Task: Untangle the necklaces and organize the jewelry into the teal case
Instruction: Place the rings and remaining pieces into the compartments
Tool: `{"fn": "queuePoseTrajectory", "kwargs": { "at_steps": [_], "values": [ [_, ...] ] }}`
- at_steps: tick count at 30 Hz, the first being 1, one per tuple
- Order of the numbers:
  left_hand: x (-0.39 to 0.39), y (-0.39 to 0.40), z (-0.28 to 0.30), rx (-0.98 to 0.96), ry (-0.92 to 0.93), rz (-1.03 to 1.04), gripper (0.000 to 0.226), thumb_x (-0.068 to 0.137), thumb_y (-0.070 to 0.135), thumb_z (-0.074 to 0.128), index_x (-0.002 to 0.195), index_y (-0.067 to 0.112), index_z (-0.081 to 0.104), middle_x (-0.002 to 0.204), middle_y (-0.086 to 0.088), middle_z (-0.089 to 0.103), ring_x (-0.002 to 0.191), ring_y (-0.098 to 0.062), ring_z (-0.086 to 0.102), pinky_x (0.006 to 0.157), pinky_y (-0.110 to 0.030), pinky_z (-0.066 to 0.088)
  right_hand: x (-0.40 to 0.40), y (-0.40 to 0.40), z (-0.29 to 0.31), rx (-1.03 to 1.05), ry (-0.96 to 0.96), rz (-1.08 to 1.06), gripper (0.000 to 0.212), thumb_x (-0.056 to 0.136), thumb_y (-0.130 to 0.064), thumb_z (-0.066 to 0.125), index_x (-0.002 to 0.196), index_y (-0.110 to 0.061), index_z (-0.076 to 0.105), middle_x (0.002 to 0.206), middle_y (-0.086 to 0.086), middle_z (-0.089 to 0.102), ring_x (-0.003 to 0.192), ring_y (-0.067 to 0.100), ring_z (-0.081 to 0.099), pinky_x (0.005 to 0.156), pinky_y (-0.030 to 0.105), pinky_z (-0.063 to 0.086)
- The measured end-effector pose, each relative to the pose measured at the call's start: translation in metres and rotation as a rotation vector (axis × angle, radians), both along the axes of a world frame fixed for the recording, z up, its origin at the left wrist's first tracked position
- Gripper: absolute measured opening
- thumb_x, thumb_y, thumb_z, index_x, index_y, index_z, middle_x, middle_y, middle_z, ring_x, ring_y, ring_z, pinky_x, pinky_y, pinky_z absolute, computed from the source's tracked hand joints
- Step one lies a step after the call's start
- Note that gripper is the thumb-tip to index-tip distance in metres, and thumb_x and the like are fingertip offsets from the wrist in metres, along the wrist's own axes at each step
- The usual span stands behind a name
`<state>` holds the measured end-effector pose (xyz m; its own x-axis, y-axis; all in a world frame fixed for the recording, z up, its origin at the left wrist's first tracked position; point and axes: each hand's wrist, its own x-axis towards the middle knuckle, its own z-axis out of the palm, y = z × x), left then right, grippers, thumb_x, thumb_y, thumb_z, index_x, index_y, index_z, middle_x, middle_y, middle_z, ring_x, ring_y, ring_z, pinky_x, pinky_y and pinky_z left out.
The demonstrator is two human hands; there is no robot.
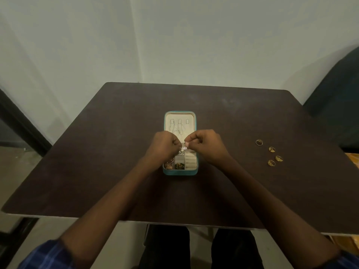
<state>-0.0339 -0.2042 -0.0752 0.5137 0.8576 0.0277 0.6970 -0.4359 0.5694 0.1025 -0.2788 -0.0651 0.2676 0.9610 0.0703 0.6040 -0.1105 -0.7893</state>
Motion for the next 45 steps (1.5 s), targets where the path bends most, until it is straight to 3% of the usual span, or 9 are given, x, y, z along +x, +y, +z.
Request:
{"fn": "queuePoseTrajectory", "kwargs": {
  "at_steps": [4, 6, 10, 13, 18, 25, 32, 39, 45],
  "values": [
    [-0.001, -0.003, 0.001, 0.038, -0.036, -0.001, 0.011, 0.080, 0.011, 0.062, 0.081, 0.015, 0.072, 0.074, 0.003, 0.065, 0.072, -0.011, 0.059, 0.063, -0.022, 0.043, -0.007, 0.003, -0.003, -0.007, -0.043, 0.023, 0.008, 0.080, -0.010, 0.067, 0.083, -0.014, 0.074, 0.061, -0.010, 0.064, 0.057, -0.008, 0.057, 0.058, 0.004, 0.042],
    [-0.004, -0.001, 0.002, 0.024, -0.103, 0.023, 0.011, 0.078, 0.010, 0.063, 0.083, 0.017, 0.070, 0.072, 0.003, 0.064, 0.071, -0.012, 0.060, 0.063, -0.023, 0.045, -0.011, 0.005, -0.005, -0.016, -0.046, 0.033, 0.010, 0.080, -0.008, 0.065, 0.084, -0.013, 0.074, 0.062, -0.011, 0.062, 0.053, -0.011, 0.054, 0.053, 0.001, 0.038],
    [-0.012, 0.005, 0.005, 0.037, -0.190, 0.058, 0.008, 0.081, 0.011, 0.064, 0.082, 0.018, 0.067, 0.071, 0.004, 0.063, 0.065, -0.008, 0.057, 0.060, -0.017, 0.041, -0.017, 0.010, -0.011, -0.020, -0.113, 0.026, 0.014, 0.082, -0.007, 0.061, 0.086, -0.014, 0.073, 0.078, -0.004, 0.068, 0.065, 0.000, 0.056, 0.052, 0.005, 0.038],
    [-0.015, 0.006, 0.005, 0.037, -0.195, 0.055, 0.006, 0.082, 0.013, 0.066, 0.083, 0.019, 0.066, 0.069, 0.006, 0.061, 0.063, -0.004, 0.056, 0.057, -0.013, 0.039, -0.019, 0.013, -0.018, -0.012, -0.204, 0.028, 0.013, 0.082, -0.012, 0.063, 0.088, -0.016, 0.074, 0.086, -0.001, 0.071, 0.076, 0.008, 0.059, 0.059, 0.019, 0.042],
    [-0.008, 0.001, 0.008, 0.041, -0.209, 0.052, 0.006, 0.082, 0.013, 0.065, 0.085, 0.018, 0.067, 0.068, 0.006, 0.061, 0.060, -0.003, 0.054, 0.053, -0.006, 0.037, -0.015, 0.007, -0.012, 0.023, -0.308, -0.001, 0.024, 0.086, -0.020, 0.062, 0.108, -0.014, 0.068, 0.102, 0.003, 0.066, 0.088, 0.014, 0.060, 0.071, 0.028, 0.048],
    [0.028, -0.023, 0.025, 0.062, -0.318, -0.052, 0.005, 0.083, 0.017, 0.064, 0.087, 0.019, 0.066, 0.074, 0.000, 0.065, 0.059, -0.003, 0.053, 0.058, -0.013, 0.041, 0.061, -0.049, -0.003, 0.045, -0.384, -0.143, 0.014, 0.085, -0.017, 0.063, 0.095, -0.014, 0.073, 0.093, 0.004, 0.066, 0.085, 0.016, 0.058, 0.069, 0.024, 0.037],
    [0.096, -0.055, 0.021, 0.064, -0.251, -0.233, 0.013, 0.083, 0.015, 0.066, 0.095, 0.013, 0.071, 0.074, 0.002, 0.063, 0.073, -0.010, 0.056, 0.070, -0.019, 0.039, 0.148, -0.121, -0.022, -0.084, -0.515, -0.357, 0.013, 0.085, -0.024, 0.065, 0.095, -0.019, 0.071, 0.090, 0.008, 0.060, 0.087, 0.025, 0.056, 0.070, 0.032, 0.042],
    [0.151, -0.080, -0.001, 0.010, -0.155, -0.363, 0.018, 0.085, 0.016, 0.064, 0.101, 0.010, 0.071, 0.094, -0.005, 0.071, 0.083, -0.010, 0.059, 0.073, -0.015, 0.039, 0.169, -0.128, -0.031, -0.180, -0.509, -0.259, 0.023, 0.089, -0.021, 0.060, 0.111, -0.019, 0.068, 0.099, 0.008, 0.059, 0.095, 0.024, 0.055, 0.070, 0.029, 0.039],
    [0.170, -0.093, -0.011, -0.012, -0.127, -0.398, 0.019, 0.086, 0.017, 0.062, 0.101, 0.012, 0.072, 0.097, -0.004, 0.072, 0.092, -0.015, 0.063, 0.070, -0.014, 0.035, 0.175, -0.126, -0.034, -0.145, -0.406, -0.292, 0.015, 0.078, -0.023, 0.072, 0.083, -0.014, 0.061, 0.085, 0.005, 0.062, 0.081, 0.021, 0.056, 0.065, 0.030, 0.039]
  ]
}}
